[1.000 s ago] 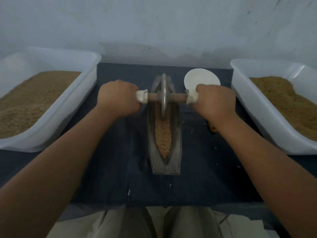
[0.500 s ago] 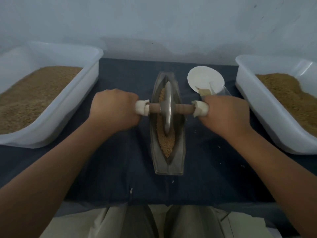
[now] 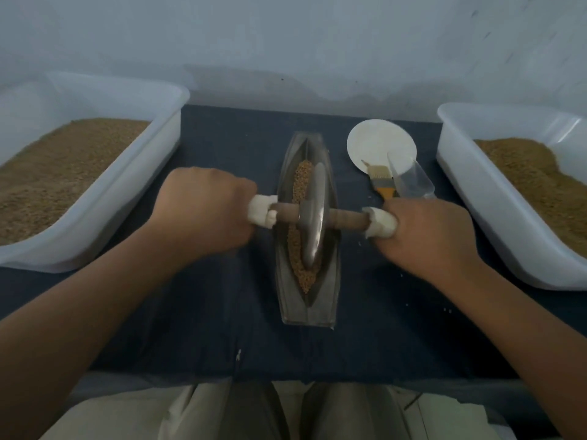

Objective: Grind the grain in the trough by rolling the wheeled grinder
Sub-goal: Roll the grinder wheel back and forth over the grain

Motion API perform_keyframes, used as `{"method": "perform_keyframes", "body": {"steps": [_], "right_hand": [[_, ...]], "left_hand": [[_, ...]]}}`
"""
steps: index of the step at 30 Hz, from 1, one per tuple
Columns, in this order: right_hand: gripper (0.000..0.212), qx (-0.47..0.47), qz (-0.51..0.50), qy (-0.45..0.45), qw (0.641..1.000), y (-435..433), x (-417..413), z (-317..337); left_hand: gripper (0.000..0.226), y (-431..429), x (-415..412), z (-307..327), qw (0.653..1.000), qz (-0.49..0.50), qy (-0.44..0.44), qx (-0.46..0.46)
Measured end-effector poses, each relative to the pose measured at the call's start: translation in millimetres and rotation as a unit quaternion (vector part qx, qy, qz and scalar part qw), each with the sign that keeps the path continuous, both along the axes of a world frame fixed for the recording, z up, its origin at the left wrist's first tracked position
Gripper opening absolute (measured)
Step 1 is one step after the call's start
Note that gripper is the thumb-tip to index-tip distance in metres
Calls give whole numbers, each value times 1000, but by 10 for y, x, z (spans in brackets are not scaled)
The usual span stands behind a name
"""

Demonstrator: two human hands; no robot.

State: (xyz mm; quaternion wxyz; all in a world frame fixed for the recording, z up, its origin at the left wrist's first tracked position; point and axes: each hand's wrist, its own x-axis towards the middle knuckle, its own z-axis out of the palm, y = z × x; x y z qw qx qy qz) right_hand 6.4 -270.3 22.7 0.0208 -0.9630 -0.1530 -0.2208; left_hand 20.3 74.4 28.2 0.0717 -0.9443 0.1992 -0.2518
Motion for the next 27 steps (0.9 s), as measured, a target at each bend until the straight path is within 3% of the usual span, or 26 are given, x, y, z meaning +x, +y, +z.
{"method": "perform_keyframes", "body": {"steps": [4,8,12,14,18,21,27], "right_hand": [[48,4,-37,-10,999,139,419,21],[38,1,-68,10,998,229,832,135],[46,-7,-82,48,995,202,608,84],[47,-30,-51,23,998,116,340,34],[37,-51,20,-16,998,21,95,160],[36,-78,-9,-30,996,135,337,210],[36,-52,-59,28,996,271,902,323]], "left_hand": [[40,-139,441,18,996,82,39,-26],[31,-252,829,188,991,96,73,-54],[30,-259,613,251,996,68,55,-14],[30,-185,322,168,998,50,37,-1],[42,-2,-111,-84,995,58,66,-49],[40,-66,64,-154,989,104,72,-82],[36,-274,703,96,981,131,104,-96]]}}
